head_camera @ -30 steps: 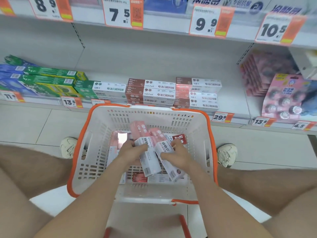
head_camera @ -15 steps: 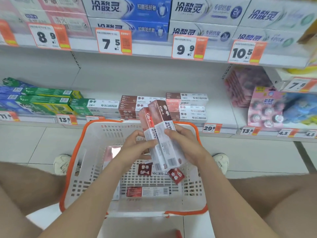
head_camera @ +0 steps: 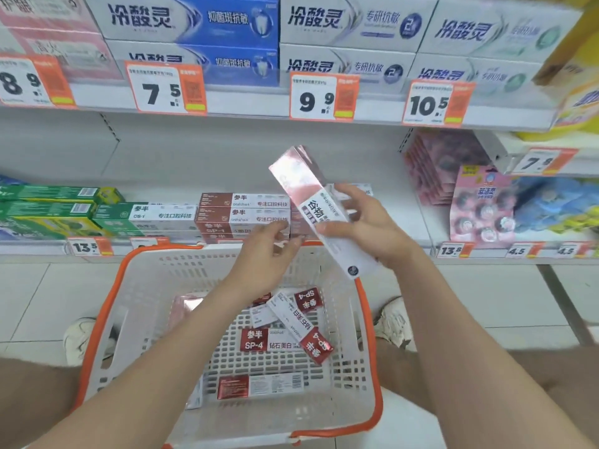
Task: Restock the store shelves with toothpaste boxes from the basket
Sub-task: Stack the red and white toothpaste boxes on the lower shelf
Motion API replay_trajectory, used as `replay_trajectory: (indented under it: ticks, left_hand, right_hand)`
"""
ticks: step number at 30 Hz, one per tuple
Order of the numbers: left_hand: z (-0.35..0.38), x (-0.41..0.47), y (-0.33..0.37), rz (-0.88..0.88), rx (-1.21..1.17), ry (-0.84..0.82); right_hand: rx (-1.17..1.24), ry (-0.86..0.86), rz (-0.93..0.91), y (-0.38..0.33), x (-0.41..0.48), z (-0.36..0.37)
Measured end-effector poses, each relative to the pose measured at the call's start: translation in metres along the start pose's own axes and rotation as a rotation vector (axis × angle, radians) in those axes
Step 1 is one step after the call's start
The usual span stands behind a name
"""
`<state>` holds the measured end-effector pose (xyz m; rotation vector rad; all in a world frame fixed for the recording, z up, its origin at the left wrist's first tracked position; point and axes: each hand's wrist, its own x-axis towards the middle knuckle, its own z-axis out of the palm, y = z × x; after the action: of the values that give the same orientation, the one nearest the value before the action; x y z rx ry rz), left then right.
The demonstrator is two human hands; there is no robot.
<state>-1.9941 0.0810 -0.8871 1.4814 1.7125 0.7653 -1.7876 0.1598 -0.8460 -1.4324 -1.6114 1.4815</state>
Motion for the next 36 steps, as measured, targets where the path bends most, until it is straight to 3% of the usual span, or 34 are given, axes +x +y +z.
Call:
replay_trajectory:
  ticks: [4,7,10,14,20,26,29,34,36]
  left_hand:
    - [0.014,0.018,-0.015,0.066,0.299,0.053]
    - [0.023,0.041,-0.025,0.06,0.396,0.071]
    - [0.03,0.062,-0.032,0.016,0.407,0.054]
    - [0.039,0.09,-0.043,0.005,0.44,0.041]
    - [0.053,0.123,-0.05,-0.046,0.515,0.005]
    - [0.071,0.136,-0.046,-0.11,0.59,0.035]
    - [0.077,0.136,-0.048,-0.109,0.609,0.075]
    - [0.084,0.132,-0.054,-0.084,0.594,0.144]
    - [0.085,0.131,-0.054,-0.082,0.589,0.155]
  right_hand:
    - [-0.749,0.15,-0.106,0.014,0.039,-0.031]
    - [-1.185,0.129,-0.079,0.034,0.062,-0.043]
    - [-1.409,0.022,-0.09,0.053,0.082,-0.044]
    - [-1.446,-0.021,-0.103,0.078,0.111,-0.032]
    - [-1.387,0.01,-0.15,0.106,0.134,-0.013]
    - [-1.185,0.241,-0.21,0.137,0.12,-0.015]
    - [-0.846,0.42,-0.061,0.156,0.103,-0.027]
    - [0.183,0.43,0.186,0.172,0.093,-0.044]
    - [0.134,0.401,0.209,0.173,0.097,-0.045]
